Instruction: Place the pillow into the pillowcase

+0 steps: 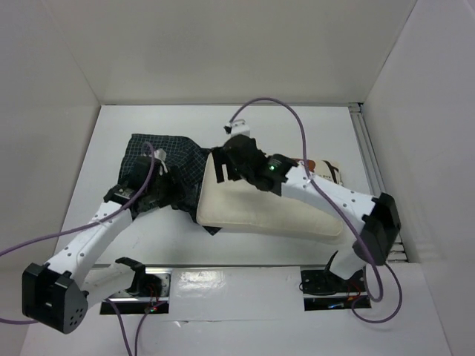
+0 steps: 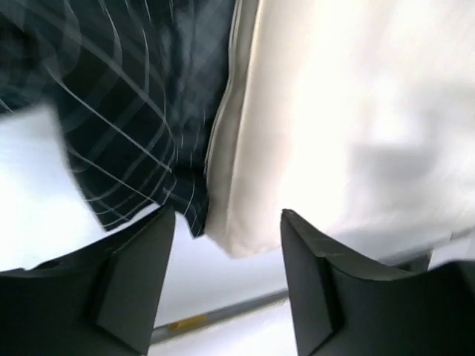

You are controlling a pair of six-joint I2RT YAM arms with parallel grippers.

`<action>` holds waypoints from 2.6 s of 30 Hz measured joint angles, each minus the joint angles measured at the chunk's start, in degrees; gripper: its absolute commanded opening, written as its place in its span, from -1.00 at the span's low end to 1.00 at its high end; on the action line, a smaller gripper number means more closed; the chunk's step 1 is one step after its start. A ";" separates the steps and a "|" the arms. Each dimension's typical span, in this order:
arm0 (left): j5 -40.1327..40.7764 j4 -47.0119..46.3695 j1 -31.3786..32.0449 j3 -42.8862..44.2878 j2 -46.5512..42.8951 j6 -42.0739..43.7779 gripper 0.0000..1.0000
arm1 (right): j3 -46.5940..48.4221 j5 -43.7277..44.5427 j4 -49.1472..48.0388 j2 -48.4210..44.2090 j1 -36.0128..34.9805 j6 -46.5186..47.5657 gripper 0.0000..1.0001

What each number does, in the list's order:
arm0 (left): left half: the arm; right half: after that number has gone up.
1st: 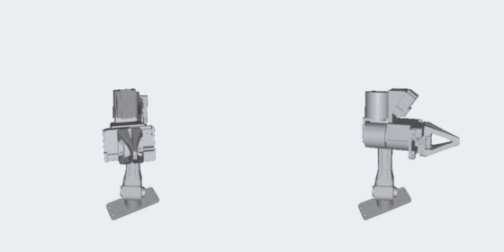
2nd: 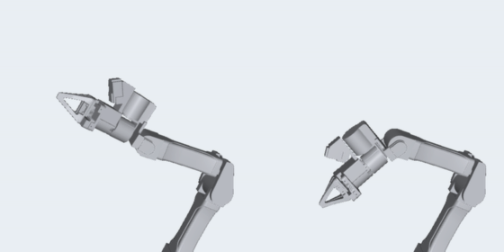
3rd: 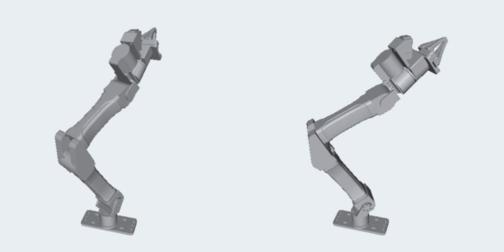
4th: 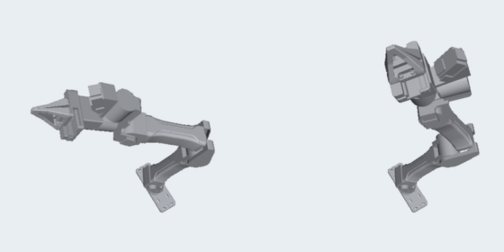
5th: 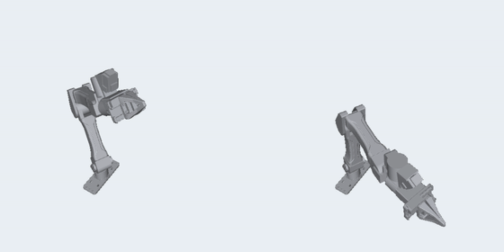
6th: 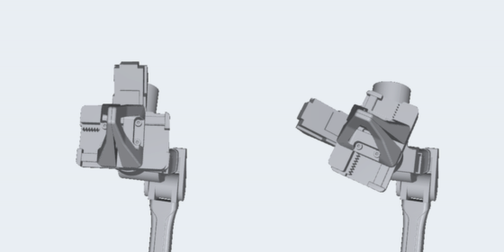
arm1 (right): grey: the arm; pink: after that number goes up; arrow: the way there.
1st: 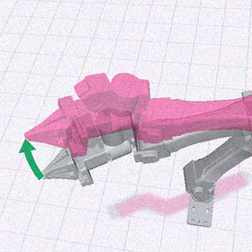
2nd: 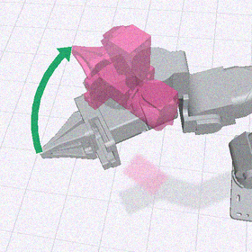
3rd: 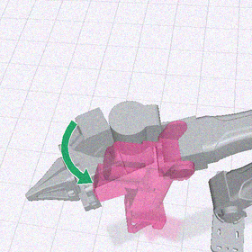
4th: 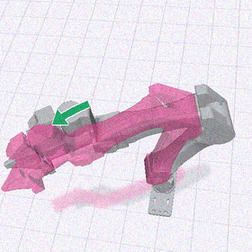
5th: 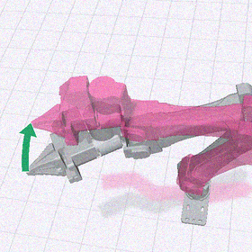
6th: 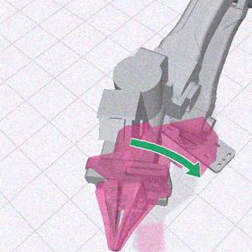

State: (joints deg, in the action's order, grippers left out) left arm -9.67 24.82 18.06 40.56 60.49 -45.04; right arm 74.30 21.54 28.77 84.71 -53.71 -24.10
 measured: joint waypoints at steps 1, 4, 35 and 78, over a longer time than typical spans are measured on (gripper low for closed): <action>1.84 1.57 -0.02 2.40 -0.68 0.26 0.45 | 3.52 -0.17 -0.02 2.58 0.79 0.42 0.79; 8.81 5.95 0.02 11.50 -0.98 1.86 0.38 | 12.96 -1.49 0.57 12.22 3.30 0.96 0.79; 41.62 15.15 25.40 30.29 25.31 33.05 0.47 | -12.04 -27.91 -15.89 9.03 21.27 -4.57 -1.00; 43.93 20.50 23.74 29.86 43.95 33.92 -1.00 | -12.35 -33.03 -16.24 8.66 25.70 -3.93 -1.00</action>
State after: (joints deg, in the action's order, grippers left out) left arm 34.26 45.32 41.80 70.41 104.44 -11.11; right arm 61.95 -11.49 12.53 93.36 -28.01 -28.03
